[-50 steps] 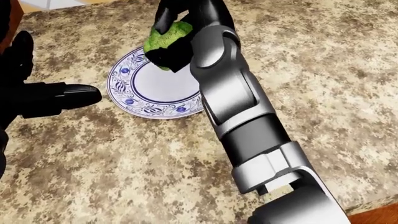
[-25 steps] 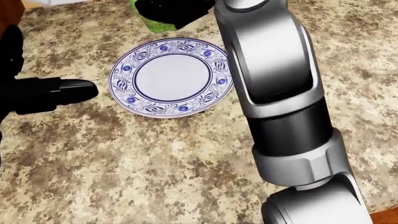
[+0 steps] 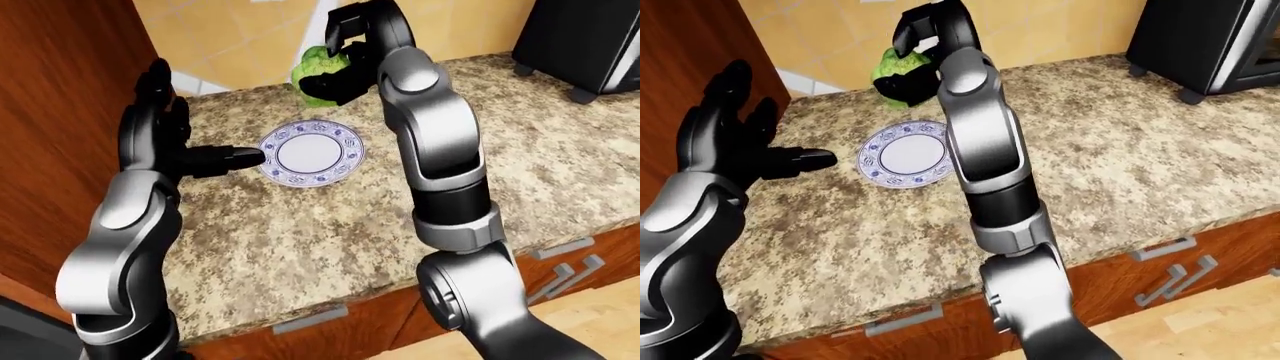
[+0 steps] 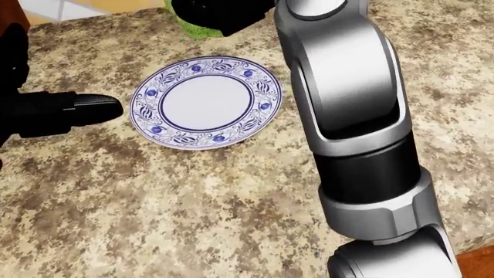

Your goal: Place the broccoli on the rack of the oven.

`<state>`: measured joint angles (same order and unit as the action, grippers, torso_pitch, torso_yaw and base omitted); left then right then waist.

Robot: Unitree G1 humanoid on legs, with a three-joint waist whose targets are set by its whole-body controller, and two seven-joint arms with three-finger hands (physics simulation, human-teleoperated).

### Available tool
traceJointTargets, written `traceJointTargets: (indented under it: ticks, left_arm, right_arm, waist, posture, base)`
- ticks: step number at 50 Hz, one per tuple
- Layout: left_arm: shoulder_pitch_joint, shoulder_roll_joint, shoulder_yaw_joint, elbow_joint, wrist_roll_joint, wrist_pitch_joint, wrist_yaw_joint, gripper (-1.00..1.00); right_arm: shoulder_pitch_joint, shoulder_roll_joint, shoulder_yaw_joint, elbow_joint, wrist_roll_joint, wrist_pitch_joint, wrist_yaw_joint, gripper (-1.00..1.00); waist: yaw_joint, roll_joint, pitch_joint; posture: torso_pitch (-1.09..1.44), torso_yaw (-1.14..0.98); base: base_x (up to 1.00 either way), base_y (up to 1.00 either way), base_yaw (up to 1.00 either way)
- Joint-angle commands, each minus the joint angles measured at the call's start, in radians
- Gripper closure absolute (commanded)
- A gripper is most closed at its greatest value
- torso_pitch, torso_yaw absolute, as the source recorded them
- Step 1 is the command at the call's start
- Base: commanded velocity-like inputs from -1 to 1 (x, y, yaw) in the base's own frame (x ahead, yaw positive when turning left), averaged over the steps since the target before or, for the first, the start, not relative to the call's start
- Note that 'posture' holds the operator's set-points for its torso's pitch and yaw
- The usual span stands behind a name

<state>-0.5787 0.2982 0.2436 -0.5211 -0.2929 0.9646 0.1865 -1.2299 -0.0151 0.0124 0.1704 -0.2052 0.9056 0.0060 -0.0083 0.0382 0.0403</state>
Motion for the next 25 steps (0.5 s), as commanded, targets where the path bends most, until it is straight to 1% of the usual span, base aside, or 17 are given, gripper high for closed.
traceJointTargets:
  ticks: [1, 8, 9, 10, 12, 13, 14, 15, 17, 18, 20, 21, 22, 23, 24, 25]
  left_arm:
    - [-0.019, 0.009, 0.008, -0.012, 0.011, -0.034, -0.001, -1.0]
    - [-0.016, 0.006, 0.007, -0.002, 0.019, -0.046, -0.008, -1.0]
    - [-0.016, 0.004, 0.005, -0.006, 0.021, -0.043, -0.007, -1.0]
    - [-0.018, 0.004, 0.006, -0.011, 0.02, -0.038, -0.006, -1.0]
    - [-0.02, 0.004, 0.008, -0.015, 0.019, -0.032, -0.006, -1.0]
    - [-0.02, 0.003, 0.007, -0.018, 0.019, -0.029, -0.005, -1.0]
    - [-0.021, 0.003, 0.008, -0.021, 0.019, -0.026, -0.004, -1.0]
    - [-0.02, 0.004, 0.009, -0.019, 0.019, -0.028, -0.006, -1.0]
    - [-0.023, 0.004, 0.009, -0.02, 0.019, -0.025, -0.005, -1.0]
    - [-0.023, 0.004, 0.009, -0.02, 0.019, -0.025, -0.006, -1.0]
    - [-0.024, 0.004, 0.01, -0.02, 0.018, -0.023, -0.006, -1.0]
    - [-0.027, 0.005, 0.011, -0.027, 0.017, -0.014, -0.003, -1.0]
    - [-0.029, 0.005, 0.012, -0.03, 0.015, -0.008, -0.002, -1.0]
    - [-0.028, 0.005, 0.012, -0.032, 0.015, -0.009, -0.002, -1.0]
    - [-0.027, 0.005, 0.012, -0.033, 0.015, -0.009, -0.002, -1.0]
    - [-0.025, 0.004, 0.013, -0.034, 0.015, -0.009, -0.002, -1.0]
  right_arm:
    - [-0.029, -0.006, -0.004, -0.02, -0.003, -0.037, -0.005, 1.0]
    - [-0.018, -0.006, 0.0, -0.033, -0.012, -0.031, -0.001, 1.0]
    - [-0.001, -0.002, 0.001, -0.041, -0.012, -0.034, -0.002, 1.0]
    - [0.0, -0.001, 0.001, -0.046, -0.013, -0.03, -0.001, 1.0]
    - [-0.001, -0.002, 0.001, -0.051, -0.014, -0.024, 0.002, 1.0]
    - [-0.002, -0.002, 0.002, -0.054, -0.016, -0.019, 0.003, 1.0]
    - [-0.001, -0.002, 0.002, -0.056, -0.016, -0.018, 0.003, 1.0]
    - [-0.002, -0.002, 0.002, -0.056, -0.017, -0.018, 0.004, 1.0]
    - [-0.004, -0.002, 0.001, -0.051, -0.017, -0.02, 0.004, 1.0]
    - [-0.004, -0.001, 0.003, -0.05, -0.018, -0.021, 0.005, 1.0]
    - [-0.004, -0.002, 0.003, -0.049, -0.02, -0.022, 0.006, 1.0]
    - [-0.004, -0.001, 0.002, -0.051, -0.02, -0.021, 0.005, 1.0]
    - [-0.001, 0.0, 0.003, -0.049, -0.02, -0.024, 0.006, 1.0]
    - [0.001, 0.002, 0.004, -0.055, -0.022, -0.02, 0.006, 1.0]
    - [0.002, 0.002, 0.004, -0.056, -0.022, -0.02, 0.007, 1.0]
    - [0.003, 0.002, 0.005, -0.058, -0.023, -0.019, 0.008, 1.0]
  waist:
    - [0.001, 0.001, -0.02]
    - [0.0, 0.0, -0.018]
    - [0.0, 0.001, -0.043]
    - [0.0, 0.006, -0.042]
    - [0.001, -0.001, -0.041]
    - [0.003, 0.003, -0.041]
    - [0.002, 0.013, -0.042]
    - [0.001, 0.018, -0.045]
    - [0.001, 0.017, -0.048]
    - [0.001, 0.01, -0.043]
    - [0.004, -0.007, -0.042]
    - [0.005, -0.022, -0.038]
    - [0.004, -0.051, -0.046]
    - [0.0, -0.101, -0.059]
    - [-0.001, -0.056, -0.047]
    - [0.004, -0.064, -0.046]
  posture:
    - [0.0, 0.0]
    - [0.0, 0.0]
    - [0.0, 0.0]
    - [0.0, 0.0]
    - [0.0, 0.0]
    - [0.0, 0.0]
    - [0.0, 0.0]
    - [0.0, 0.0]
    - [0.0, 0.0]
    - [0.0, 0.0]
    - [0.0, 0.0]
    - [0.0, 0.0]
    - [0.0, 0.0]
    - [0.0, 0.0]
    - [0.0, 0.0]
    - [0.0, 0.0]
  base:
    - [-0.02, -0.02, 0.0]
    - [0.0, -0.02, 0.0]
    - [0.0, -0.08, 0.0]
    - [0.0, -0.07, 0.0]
    - [0.0, -0.13, 0.0]
    - [0.0, -0.24, 0.0]
    - [0.0, -0.25, 0.0]
    - [0.0, -0.24, 0.0]
    - [0.0, -0.25, 0.0]
    - [-0.05, -0.27, 0.0]
    - [-0.06, -0.28, 0.0]
    - [-0.08, -0.27, 0.0]
    - [-0.09, -0.27, 0.0]
    - [-0.09, -0.28, 0.0]
    - [-0.09, -0.27, 0.0]
    - [-0.09, -0.27, 0.0]
